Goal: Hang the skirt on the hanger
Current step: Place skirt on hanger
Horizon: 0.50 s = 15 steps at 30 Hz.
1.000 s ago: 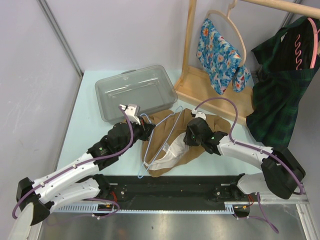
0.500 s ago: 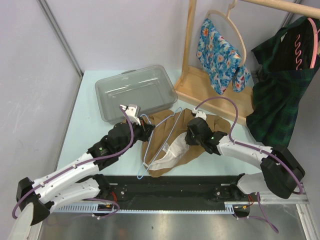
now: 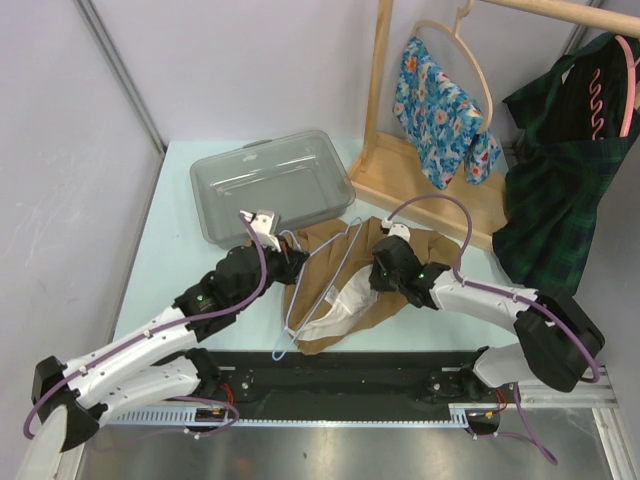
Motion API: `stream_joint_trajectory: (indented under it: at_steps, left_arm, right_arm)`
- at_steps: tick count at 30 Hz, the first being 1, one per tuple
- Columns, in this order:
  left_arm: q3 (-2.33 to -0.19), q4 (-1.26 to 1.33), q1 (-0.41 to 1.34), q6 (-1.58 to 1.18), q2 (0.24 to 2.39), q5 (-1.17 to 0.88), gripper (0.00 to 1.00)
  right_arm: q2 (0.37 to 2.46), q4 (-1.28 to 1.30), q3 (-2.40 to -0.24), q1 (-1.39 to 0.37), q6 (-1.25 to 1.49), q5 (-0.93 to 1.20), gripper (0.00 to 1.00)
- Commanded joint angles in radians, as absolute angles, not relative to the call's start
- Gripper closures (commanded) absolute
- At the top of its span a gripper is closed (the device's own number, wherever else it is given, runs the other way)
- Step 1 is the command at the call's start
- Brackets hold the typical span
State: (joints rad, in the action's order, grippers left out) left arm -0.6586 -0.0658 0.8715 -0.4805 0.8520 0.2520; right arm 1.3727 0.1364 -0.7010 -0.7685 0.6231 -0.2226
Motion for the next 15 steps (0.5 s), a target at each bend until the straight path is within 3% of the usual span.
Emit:
stream_joint_trajectory:
  at_steps: [1, 15]
  left_arm:
    - [-0.701, -0.046, 0.879, -0.482, 0.821, 0.255, 1.00]
    - [-0.650, 0.060, 0.881, -0.365, 0.762, 0.009, 1.00]
  right_arm:
    - [1.315, 0.147, -0.724, -0.775, 0.635, -0.262, 1.00]
    - [1.046, 0.416, -0.723, -0.660, 0.620, -0.265, 1.00]
